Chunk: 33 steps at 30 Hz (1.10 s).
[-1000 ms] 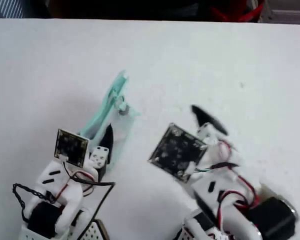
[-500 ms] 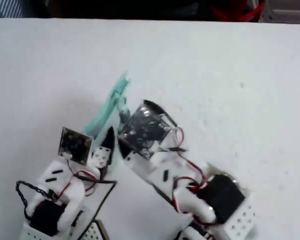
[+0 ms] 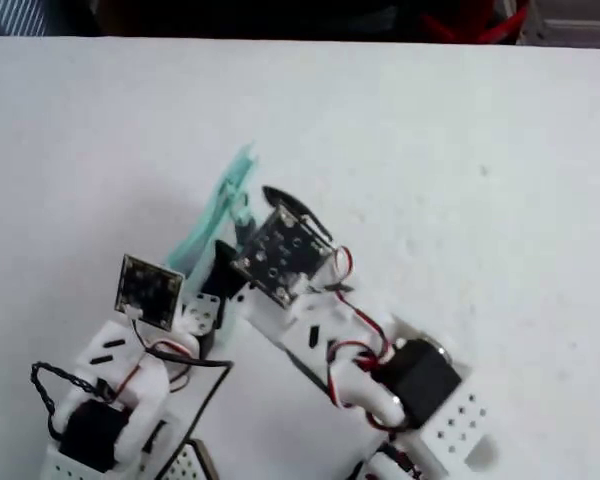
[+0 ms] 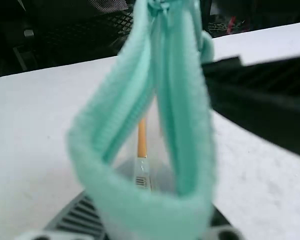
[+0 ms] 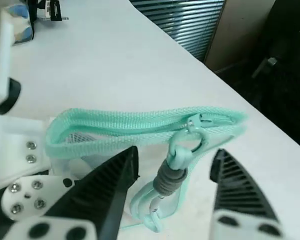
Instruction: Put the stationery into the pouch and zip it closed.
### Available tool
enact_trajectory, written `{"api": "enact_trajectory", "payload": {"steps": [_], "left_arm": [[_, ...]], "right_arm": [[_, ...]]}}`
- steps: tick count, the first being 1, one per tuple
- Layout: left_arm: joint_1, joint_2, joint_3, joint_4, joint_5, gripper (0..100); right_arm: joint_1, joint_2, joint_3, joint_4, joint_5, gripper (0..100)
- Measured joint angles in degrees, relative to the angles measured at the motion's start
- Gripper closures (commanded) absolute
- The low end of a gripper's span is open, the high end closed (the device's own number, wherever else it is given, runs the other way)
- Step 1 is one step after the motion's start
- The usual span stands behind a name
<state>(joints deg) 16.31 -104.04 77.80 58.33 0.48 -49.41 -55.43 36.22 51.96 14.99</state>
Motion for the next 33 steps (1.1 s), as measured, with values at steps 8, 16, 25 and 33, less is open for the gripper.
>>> {"api": "enact_trajectory", "payload": {"steps": [8,16,25,33], "left_arm": [[-0.09,0.0,0.0,0.0,0.09,98],[-0.18,0.0,0.0,0.0,0.09,98],[-0.18,0.0,0.0,0.0,0.09,98],[-0.18,-0.09,-0.09,0.0,0.09,97]], "right_arm": [[0.79,1.93,0.26,-1.41,0.0,88.9],[1.76,2.99,0.35,-3.69,0.0,88.9],[2.9,8.35,0.44,-4.4,-0.09,93.7],[2.99,4.48,0.97,-6.51,0.09,97.9]]}}
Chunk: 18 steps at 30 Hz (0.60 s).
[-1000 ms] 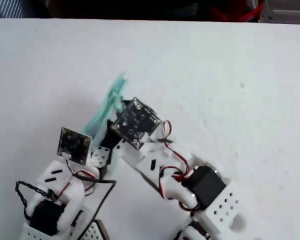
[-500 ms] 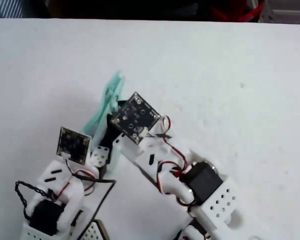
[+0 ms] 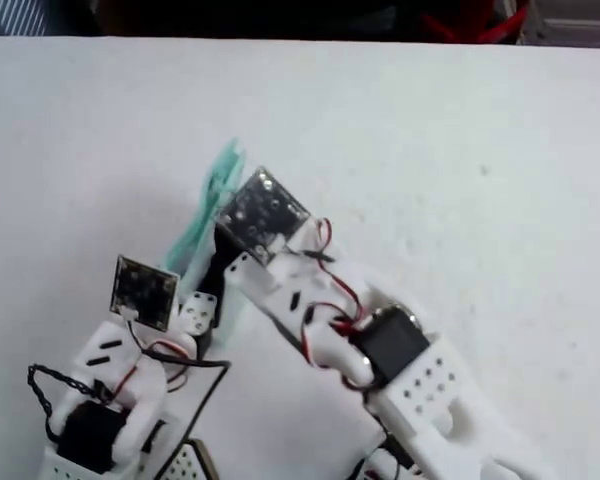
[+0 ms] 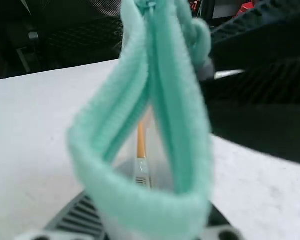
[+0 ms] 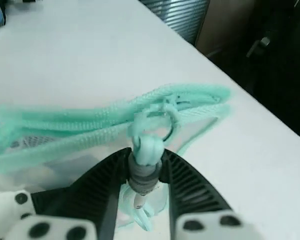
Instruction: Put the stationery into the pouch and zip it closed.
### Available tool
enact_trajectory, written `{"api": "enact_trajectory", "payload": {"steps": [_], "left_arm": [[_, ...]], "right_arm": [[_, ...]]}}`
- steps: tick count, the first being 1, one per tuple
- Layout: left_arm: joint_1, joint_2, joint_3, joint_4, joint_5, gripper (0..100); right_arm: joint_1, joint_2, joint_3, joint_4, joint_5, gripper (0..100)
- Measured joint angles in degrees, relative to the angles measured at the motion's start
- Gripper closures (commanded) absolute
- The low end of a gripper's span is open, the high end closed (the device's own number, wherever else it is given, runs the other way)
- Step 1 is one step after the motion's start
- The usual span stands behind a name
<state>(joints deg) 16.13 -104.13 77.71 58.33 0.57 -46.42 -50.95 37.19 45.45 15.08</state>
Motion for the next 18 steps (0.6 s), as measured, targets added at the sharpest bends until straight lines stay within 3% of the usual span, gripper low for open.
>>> {"api": "enact_trajectory", "payload": {"steps": [6,12,18], "left_arm": [[0.09,-0.53,0.0,0.0,-0.09,77],[-4.22,-0.53,-0.18,0.09,6.68,75],[-5.27,-0.53,-3.87,5.27,7.56,75]], "right_arm": [[0.53,-8.44,-0.09,0.0,0.0,97.9],[6.33,-9.14,0.53,1.14,-0.09,97.9],[11.43,-7.03,0.53,1.23,-0.44,97.9]]}}
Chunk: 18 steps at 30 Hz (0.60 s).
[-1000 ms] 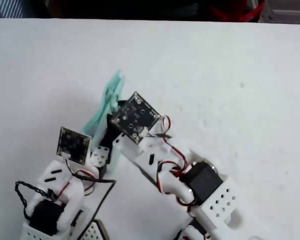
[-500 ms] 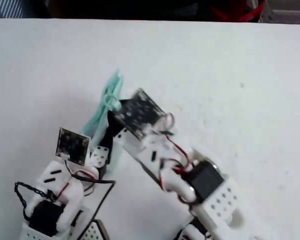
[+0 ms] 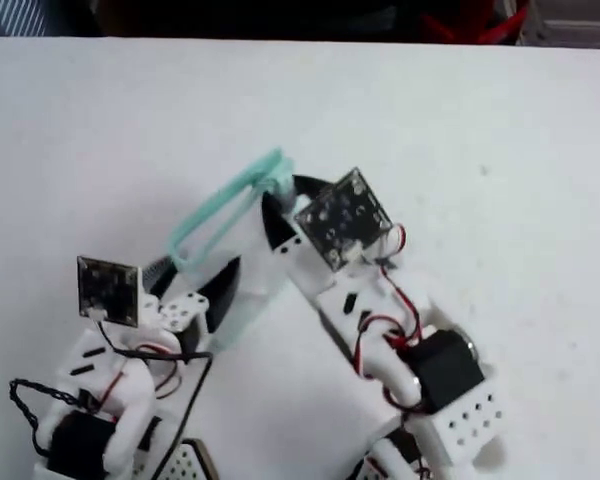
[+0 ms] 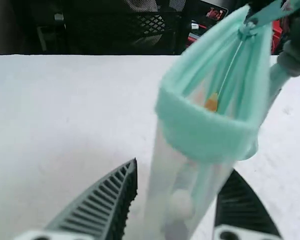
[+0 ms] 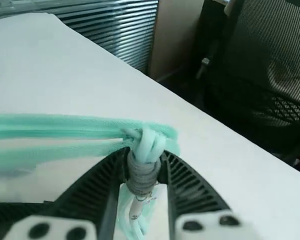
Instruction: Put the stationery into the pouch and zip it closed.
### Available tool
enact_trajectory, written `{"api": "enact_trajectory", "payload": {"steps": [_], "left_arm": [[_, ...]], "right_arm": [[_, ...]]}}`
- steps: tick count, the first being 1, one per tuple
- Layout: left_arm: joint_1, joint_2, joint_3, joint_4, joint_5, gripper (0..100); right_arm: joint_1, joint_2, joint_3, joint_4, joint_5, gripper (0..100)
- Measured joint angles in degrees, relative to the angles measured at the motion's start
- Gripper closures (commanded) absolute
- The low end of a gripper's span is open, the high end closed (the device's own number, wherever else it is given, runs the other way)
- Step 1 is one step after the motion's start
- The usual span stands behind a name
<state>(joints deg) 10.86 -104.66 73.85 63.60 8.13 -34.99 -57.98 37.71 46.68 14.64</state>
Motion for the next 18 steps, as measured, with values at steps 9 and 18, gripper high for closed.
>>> {"api": "enact_trajectory", "payload": {"steps": [9,18], "left_arm": [[-0.09,0.0,-0.44,1.49,0.0,86],[4.13,0.53,-0.44,-0.79,-2.11,98]], "right_arm": [[3.96,1.93,0.0,0.0,-2.02,97.9],[3.78,2.37,0.0,0.0,-2.2,97.9]]}}
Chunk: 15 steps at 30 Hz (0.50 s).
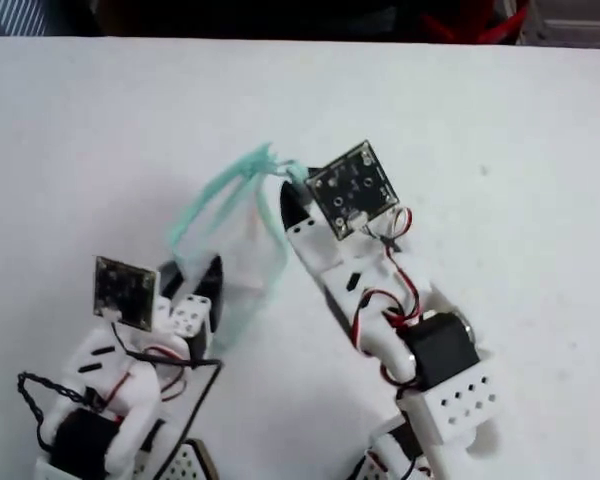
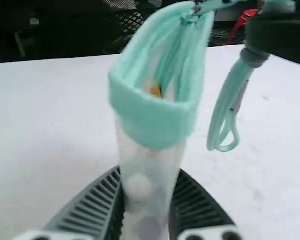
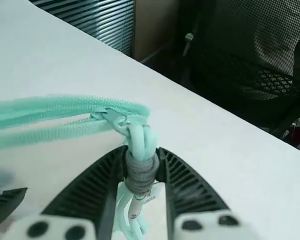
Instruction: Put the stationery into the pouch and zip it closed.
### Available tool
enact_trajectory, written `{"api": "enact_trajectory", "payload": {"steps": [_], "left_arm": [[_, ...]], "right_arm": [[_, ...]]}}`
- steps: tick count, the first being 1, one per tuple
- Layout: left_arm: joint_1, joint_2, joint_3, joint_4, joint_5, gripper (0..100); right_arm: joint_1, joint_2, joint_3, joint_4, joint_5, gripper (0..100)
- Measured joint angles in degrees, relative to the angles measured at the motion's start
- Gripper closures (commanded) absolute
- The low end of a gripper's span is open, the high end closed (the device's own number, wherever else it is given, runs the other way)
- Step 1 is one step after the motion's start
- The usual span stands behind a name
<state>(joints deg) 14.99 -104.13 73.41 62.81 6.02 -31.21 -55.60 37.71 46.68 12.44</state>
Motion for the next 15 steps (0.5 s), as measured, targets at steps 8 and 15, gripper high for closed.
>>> {"api": "enact_trajectory", "payload": {"steps": [8,15], "left_arm": [[3.78,0.09,0.09,-3.69,-0.26,98],[3.87,-0.62,0.09,-3.96,-0.35,98]], "right_arm": [[-10.99,0.0,-9.49,12.92,-0.09,97.9],[-16.97,0.26,-17.14,21.01,-0.18,97.9]]}}
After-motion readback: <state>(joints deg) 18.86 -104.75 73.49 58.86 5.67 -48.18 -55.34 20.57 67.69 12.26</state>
